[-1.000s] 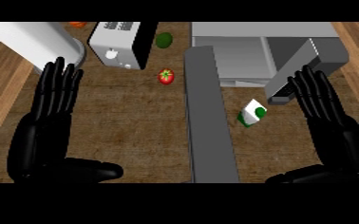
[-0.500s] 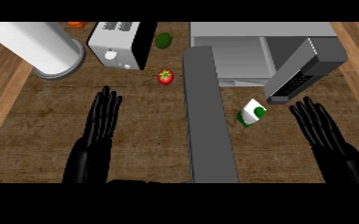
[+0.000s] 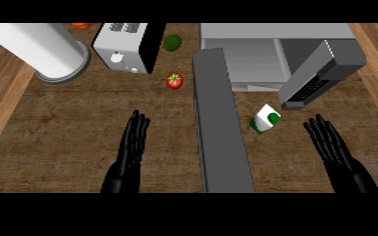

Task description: Pick up the milk, place it into the microwave and close the microwave

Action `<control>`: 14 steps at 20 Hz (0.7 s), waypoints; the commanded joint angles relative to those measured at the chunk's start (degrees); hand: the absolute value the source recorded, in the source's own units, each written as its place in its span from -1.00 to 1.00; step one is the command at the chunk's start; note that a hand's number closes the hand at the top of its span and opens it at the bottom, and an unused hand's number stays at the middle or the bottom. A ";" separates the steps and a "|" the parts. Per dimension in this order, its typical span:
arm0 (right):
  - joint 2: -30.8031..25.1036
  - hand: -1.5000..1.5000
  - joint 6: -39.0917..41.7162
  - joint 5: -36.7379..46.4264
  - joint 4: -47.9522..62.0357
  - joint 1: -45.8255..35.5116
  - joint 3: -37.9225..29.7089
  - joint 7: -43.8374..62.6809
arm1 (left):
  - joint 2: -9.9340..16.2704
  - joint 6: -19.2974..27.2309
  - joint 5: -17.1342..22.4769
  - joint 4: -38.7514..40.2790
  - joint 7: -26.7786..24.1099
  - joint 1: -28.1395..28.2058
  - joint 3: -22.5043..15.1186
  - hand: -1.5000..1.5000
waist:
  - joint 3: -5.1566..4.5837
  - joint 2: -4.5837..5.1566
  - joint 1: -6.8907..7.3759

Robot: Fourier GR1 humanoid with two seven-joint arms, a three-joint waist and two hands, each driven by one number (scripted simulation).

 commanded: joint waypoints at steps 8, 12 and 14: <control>3.29 -1.00 -4.90 7.75 22.10 -8.18 -1.28 -13.06 | 2.45 0.59 2.01 -2.23 -0.16 3.38 -3.66 -1.00 | 0.02 0.04 0.32; 3.12 -1.00 -7.13 9.69 23.87 -10.27 -1.11 -12.78 | 2.64 -0.98 4.74 0.92 -4.90 3.43 -2.02 -1.00 | 0.00 0.02 0.15; 1.42 -1.00 -6.09 9.08 32.99 -15.34 -3.61 -16.23 | 6.43 -3.53 7.37 -2.34 -4.43 5.03 1.16 -1.00 | 0.01 0.06 0.40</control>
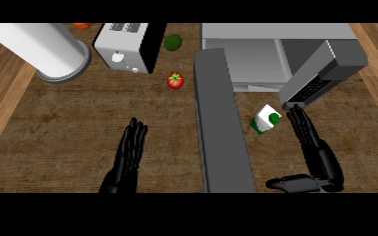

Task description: Pick up the milk, place it into the microwave and close the microwave

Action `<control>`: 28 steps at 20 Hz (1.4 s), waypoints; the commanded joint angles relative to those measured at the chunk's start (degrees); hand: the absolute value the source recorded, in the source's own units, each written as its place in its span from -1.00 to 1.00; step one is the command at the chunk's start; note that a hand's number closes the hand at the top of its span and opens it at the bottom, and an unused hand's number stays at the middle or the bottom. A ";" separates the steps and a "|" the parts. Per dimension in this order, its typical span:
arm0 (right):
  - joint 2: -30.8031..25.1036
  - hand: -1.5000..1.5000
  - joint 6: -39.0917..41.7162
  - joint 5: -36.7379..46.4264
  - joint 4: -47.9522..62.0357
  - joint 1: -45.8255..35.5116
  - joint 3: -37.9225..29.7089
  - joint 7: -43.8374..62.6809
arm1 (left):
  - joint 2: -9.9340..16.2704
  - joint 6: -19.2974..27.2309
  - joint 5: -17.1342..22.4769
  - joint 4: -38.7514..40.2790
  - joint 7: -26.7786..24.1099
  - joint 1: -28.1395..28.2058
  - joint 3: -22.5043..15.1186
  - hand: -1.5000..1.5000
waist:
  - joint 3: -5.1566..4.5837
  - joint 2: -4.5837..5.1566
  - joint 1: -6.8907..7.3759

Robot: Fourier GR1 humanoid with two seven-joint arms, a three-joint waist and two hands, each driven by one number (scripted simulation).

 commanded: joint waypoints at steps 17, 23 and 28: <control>-6.42 -1.00 -11.07 5.76 53.24 -28.03 -9.88 -26.84 | 7.70 -8.04 9.49 -3.93 -4.46 6.94 7.00 -1.00 | 0.10 0.34 1.06; -4.32 1.00 -17.83 5.66 59.33 -32.09 -11.91 -30.61 | 9.15 -9.29 10.61 -7.73 -3.21 8.72 7.36 -1.00 | 0.17 0.57 1.64; -5.01 1.00 -21.65 7.27 62.36 -35.39 -11.65 -27.40 | 9.83 -11.03 11.51 -4.14 -5.86 8.95 9.76 -1.00 | 0.13 0.52 1.50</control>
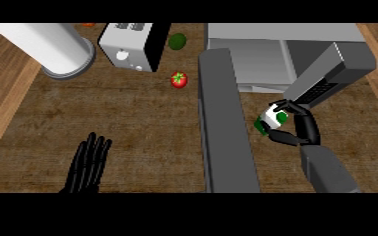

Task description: Pick up the milk, place it into the microwave and close the microwave

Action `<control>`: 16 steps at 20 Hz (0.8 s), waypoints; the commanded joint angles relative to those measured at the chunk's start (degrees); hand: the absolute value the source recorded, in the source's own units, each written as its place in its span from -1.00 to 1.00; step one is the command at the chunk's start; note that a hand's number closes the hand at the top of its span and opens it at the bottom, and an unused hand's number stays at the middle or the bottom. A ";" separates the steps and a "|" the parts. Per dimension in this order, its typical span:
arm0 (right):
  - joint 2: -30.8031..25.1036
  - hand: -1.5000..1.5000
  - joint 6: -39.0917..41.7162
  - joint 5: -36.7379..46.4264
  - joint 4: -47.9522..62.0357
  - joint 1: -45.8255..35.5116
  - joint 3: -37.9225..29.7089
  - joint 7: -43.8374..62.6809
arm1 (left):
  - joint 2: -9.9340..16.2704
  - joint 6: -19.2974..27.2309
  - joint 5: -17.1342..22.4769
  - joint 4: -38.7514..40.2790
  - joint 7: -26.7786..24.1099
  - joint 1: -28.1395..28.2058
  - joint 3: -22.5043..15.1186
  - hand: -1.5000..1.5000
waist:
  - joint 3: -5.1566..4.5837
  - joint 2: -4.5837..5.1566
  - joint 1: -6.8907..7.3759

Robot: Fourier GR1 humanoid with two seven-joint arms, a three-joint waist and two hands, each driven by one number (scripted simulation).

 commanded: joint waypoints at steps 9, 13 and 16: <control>1.37 1.00 -15.79 1.08 2.51 5.07 -1.71 -3.95 | 1.77 -3.36 3.61 0.62 -1.88 1.18 4.71 -1.00 | 0.05 -0.05 -0.71; 3.33 1.00 -8.26 -1.77 0.45 6.05 -3.09 -10.36 | 2.59 -3.99 3.25 -2.53 -2.32 4.63 4.21 -1.00 | 0.09 -0.13 -0.53; 4.76 1.00 -4.69 -2.08 -0.73 6.25 -2.09 -9.64 | 2.60 -6.02 3.99 0.98 -5.73 5.57 5.29 -1.00 | 0.04 -0.24 -0.78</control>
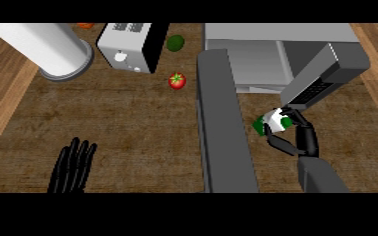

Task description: Pick up the milk, place it into the microwave and close the microwave

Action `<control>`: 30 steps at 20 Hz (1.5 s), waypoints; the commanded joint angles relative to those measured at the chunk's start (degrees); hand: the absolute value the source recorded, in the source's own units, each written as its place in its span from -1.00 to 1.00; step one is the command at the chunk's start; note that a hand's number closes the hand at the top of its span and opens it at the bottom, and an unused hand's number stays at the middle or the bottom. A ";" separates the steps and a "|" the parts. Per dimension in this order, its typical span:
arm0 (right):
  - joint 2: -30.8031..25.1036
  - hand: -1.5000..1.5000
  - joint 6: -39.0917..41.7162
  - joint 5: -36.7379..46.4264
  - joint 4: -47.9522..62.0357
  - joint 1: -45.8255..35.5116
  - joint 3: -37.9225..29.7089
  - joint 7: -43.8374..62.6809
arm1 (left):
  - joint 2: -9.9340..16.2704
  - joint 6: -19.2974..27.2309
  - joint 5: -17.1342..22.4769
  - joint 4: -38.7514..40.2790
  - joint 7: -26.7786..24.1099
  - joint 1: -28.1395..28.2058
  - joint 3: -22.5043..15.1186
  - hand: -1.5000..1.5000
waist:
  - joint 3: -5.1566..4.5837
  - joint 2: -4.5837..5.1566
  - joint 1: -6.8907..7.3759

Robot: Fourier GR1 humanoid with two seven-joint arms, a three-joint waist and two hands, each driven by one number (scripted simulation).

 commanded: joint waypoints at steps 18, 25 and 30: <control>9.38 1.00 -8.14 -1.01 -26.46 2.84 10.30 14.53 | -0.62 -2.95 0.93 0.81 0.35 2.69 3.80 -1.00 | 0.42 0.14 -1.10; 5.85 1.00 -10.50 -0.63 -22.57 -3.44 9.71 20.29 | 0.65 -6.67 3.65 1.81 0.77 0.95 8.25 -1.00 | 0.47 0.40 -0.59; 6.05 1.00 -17.42 3.95 -17.45 -10.75 11.47 28.03 | 0.21 -8.24 4.07 6.01 -0.54 -1.01 9.59 -1.00 | 0.46 0.49 -0.26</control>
